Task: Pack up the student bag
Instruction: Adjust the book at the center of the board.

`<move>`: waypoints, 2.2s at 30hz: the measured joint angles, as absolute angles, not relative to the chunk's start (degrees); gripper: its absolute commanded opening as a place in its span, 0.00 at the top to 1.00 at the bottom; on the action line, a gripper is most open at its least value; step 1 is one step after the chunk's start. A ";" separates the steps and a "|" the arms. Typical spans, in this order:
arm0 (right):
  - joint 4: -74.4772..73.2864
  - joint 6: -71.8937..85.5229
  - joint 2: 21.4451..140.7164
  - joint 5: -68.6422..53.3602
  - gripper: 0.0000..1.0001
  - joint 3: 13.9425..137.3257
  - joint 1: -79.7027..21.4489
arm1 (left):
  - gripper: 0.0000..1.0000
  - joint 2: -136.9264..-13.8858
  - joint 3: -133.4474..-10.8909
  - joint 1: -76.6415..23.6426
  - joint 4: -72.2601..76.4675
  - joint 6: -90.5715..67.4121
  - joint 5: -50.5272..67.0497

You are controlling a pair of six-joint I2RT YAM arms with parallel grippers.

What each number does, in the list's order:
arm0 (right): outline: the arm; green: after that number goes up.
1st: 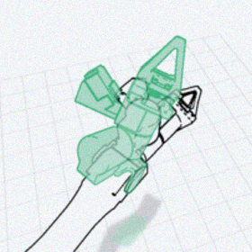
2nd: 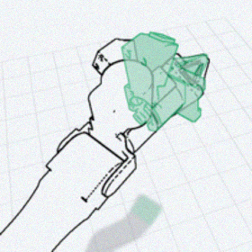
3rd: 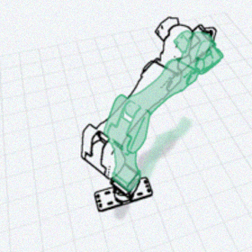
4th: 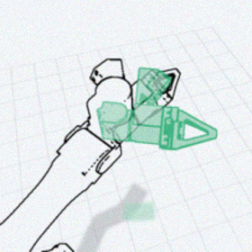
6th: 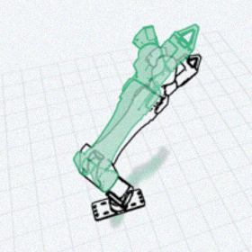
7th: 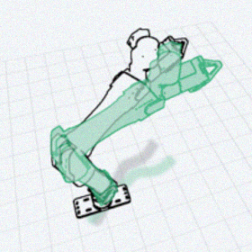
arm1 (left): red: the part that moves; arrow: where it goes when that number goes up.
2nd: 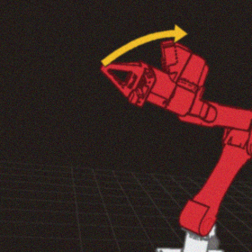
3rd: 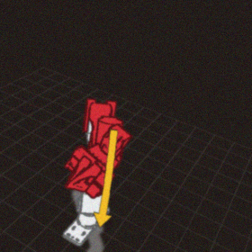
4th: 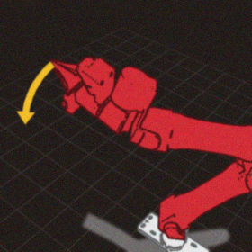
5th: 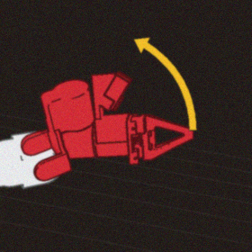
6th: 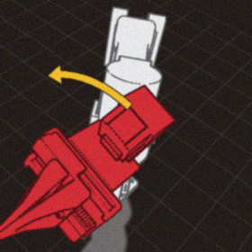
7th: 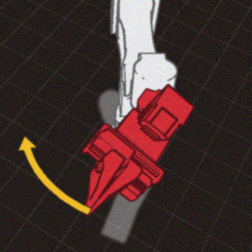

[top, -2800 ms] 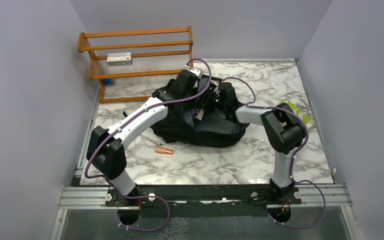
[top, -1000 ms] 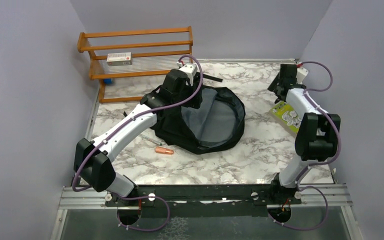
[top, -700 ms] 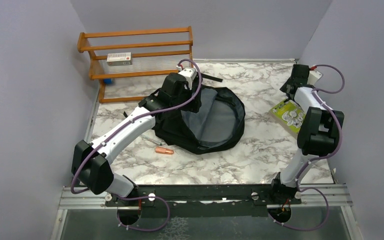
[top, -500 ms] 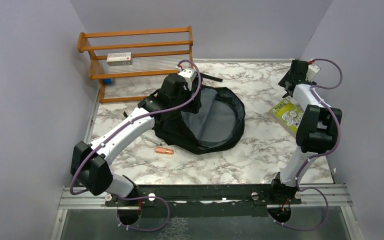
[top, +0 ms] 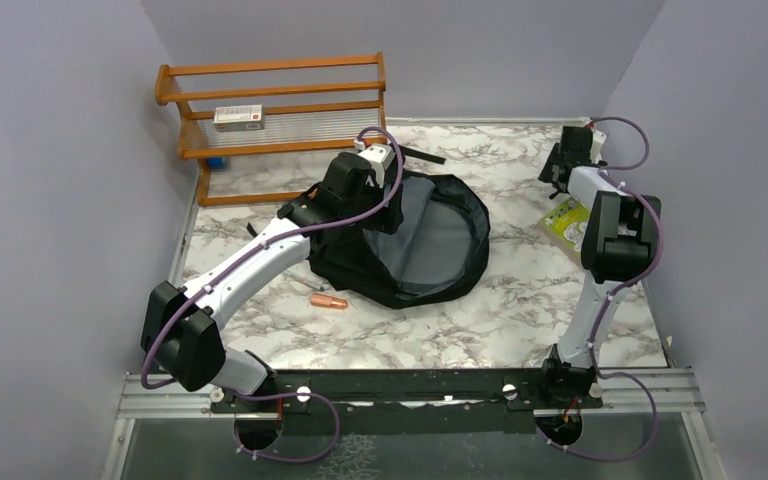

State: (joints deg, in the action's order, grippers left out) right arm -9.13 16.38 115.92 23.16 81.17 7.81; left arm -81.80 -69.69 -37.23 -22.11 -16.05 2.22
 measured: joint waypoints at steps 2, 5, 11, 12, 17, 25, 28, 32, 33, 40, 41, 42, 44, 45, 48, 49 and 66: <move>-9.39 14.57 119.02 23.18 0.14 84.12 7.77 | 0.22 -81.80 -69.43 -37.23 -22.09 -16.03 2.28; -10.11 12.43 122.65 23.07 0.13 88.38 7.90 | 0.22 -81.80 -69.21 -37.23 -22.02 -16.05 2.31; -14.15 11.51 126.52 19.84 0.15 94.59 8.80 | 0.22 -81.82 -68.99 -37.23 -21.91 -16.01 2.31; -15.25 11.64 126.74 19.31 0.15 95.00 9.02 | 0.22 -81.80 -68.95 -37.23 -21.96 -16.01 2.31; -19.94 13.56 126.78 17.06 0.15 95.00 9.56 | 0.22 -81.82 -68.86 -37.23 -21.93 -16.03 2.33; -20.80 16.99 122.34 12.71 0.17 88.58 10.00 | 0.22 -81.95 -68.60 -37.21 -21.58 -15.86 3.07; -21.39 17.58 119.00 9.74 0.17 84.07 10.11 | 0.22 -82.46 -68.60 -37.23 -20.93 -15.81 3.68; -22.41 18.52 113.32 5.48 0.19 77.41 10.09 | 0.22 -83.37 -68.60 -37.21 -19.99 -15.84 4.56; -22.79 18.65 111.57 4.12 0.19 75.53 10.07 | 0.22 -83.55 -68.60 -37.23 -19.70 -15.84 4.73; -23.42 20.10 100.01 0.58 0.17 67.24 9.65 | 0.22 -83.90 -68.60 -37.23 -18.24 -15.84 5.85; -23.11 20.67 98.19 1.23 0.17 66.35 9.50 | 0.22 -83.94 -68.60 -37.23 -18.04 -15.84 6.04; -22.94 21.41 96.38 2.22 0.16 65.54 9.37 | 0.22 -84.01 -68.60 -37.23 -17.98 -15.84 6.20; -22.20 23.66 92.99 5.13 0.15 64.31 9.23 | 0.22 -84.03 -68.60 -37.23 -17.82 -15.86 6.52; -21.98 25.21 91.66 6.92 0.14 63.92 9.21 | 0.22 -84.03 -68.60 -37.23 -17.65 -15.86 6.76; -21.63 30.35 88.18 12.78 0.14 62.30 9.21 | 0.22 -84.03 -68.60 -37.26 -16.82 -15.84 7.44; -21.43 31.88 87.09 14.37 0.14 61.39 9.21 | 0.22 -84.03 -68.60 -37.39 -16.40 -15.79 7.55; -27.64 50.33 84.14 33.43 0.10 54.96 9.50 | 0.22 -96.60 -80.34 -44.64 -11.75 -15.38 11.35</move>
